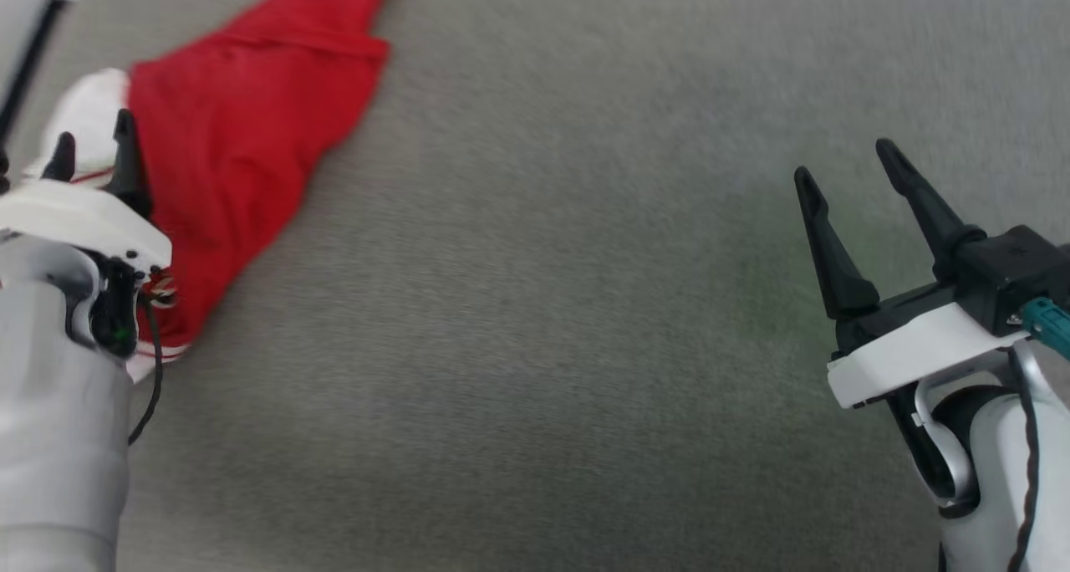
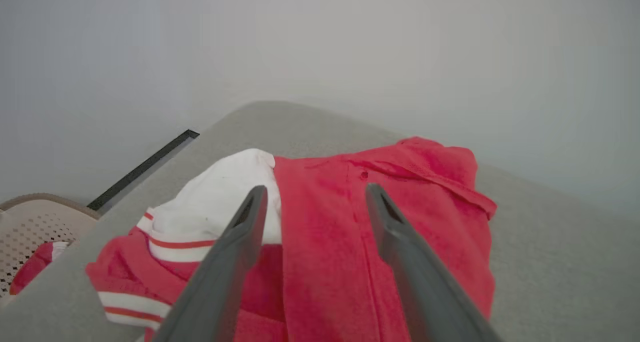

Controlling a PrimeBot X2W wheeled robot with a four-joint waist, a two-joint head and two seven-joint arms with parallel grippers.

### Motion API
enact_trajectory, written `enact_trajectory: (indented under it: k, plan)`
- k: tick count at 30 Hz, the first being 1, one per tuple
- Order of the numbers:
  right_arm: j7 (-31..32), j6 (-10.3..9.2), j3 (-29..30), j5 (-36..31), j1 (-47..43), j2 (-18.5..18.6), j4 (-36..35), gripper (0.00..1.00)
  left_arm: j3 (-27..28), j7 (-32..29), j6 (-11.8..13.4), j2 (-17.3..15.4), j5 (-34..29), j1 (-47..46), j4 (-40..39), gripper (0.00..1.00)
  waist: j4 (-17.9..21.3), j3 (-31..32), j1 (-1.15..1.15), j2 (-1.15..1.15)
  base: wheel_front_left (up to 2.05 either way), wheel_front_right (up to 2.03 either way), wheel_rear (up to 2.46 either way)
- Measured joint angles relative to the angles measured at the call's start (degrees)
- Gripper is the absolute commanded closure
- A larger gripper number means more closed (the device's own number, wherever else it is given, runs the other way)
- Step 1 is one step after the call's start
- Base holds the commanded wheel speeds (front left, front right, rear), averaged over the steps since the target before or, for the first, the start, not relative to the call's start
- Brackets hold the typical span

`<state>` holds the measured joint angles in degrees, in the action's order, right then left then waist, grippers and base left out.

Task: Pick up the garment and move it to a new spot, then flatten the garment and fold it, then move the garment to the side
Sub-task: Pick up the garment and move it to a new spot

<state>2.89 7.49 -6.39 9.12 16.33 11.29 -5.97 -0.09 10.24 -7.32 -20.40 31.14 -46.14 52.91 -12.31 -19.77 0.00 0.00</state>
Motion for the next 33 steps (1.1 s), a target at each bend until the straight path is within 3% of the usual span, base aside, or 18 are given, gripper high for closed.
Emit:
enact_trajectory:
  k: [11, 14, 17, 20, 21, 22, 33]
  plan:
    - [1.75, 0.00, -0.65, -0.62, 1.77, 1.15, -2.72, 0.00, -3.49, -16.11, -0.01, -1.12, 4.69, -9.14, 15.61, 0.00, 3.85, -8.55, 0.00, 0.00, 0.00, 0.00, 0.00]
    - [2.26, 0.00, -1.16, -0.63, 2.24, 1.29, -2.90, 0.00, -3.87, -21.09, -0.12, -1.91, 4.90, -10.95, 17.00, 0.00, 4.21, -9.54, 0.00, 0.01, 0.00, 0.00, 0.00]
    - [2.74, 0.00, -1.51, -0.65, 2.84, 1.48, -2.97, 0.00, -3.99, -25.80, 1.37, -2.37, 5.30, -12.03, 17.23, 0.00, 4.46, -9.98, 0.00, 0.01, 0.00, 0.00, 0.00]
    - [2.82, 0.00, -1.54, -0.64, 2.98, 1.48, -2.89, 0.00, -4.19, -26.66, 2.19, -2.43, 5.31, -12.17, 17.22, 0.00, 4.47, -9.94, 0.00, 0.01, 0.00, 0.00, 0.00]
    - [2.81, 0.00, -1.47, -0.63, 2.98, 1.49, -2.82, 0.00, -4.35, -26.62, 2.19, -2.46, 5.30, -12.18, 17.25, 0.64, 4.43, -9.79, 0.00, 0.01, 0.00, 0.00, 0.00]
    - [2.81, 0.00, -1.40, -0.62, 2.98, 1.46, -2.67, 0.00, -4.49, -25.80, 2.14, -2.48, 5.25, -12.17, 17.48, 1.00, 4.39, -9.56, 0.00, 0.01, 0.00, 0.00, 0.00]
    - [0.73, 0.00, 0.46, 0.04, 1.03, -0.32, 0.96, 0.00, -8.06, -19.46, 0.18, -6.04, 3.94, -11.25, 17.02, 1.00, 3.58, -3.28, 0.00, 0.00, 0.00, 0.00, 0.00]
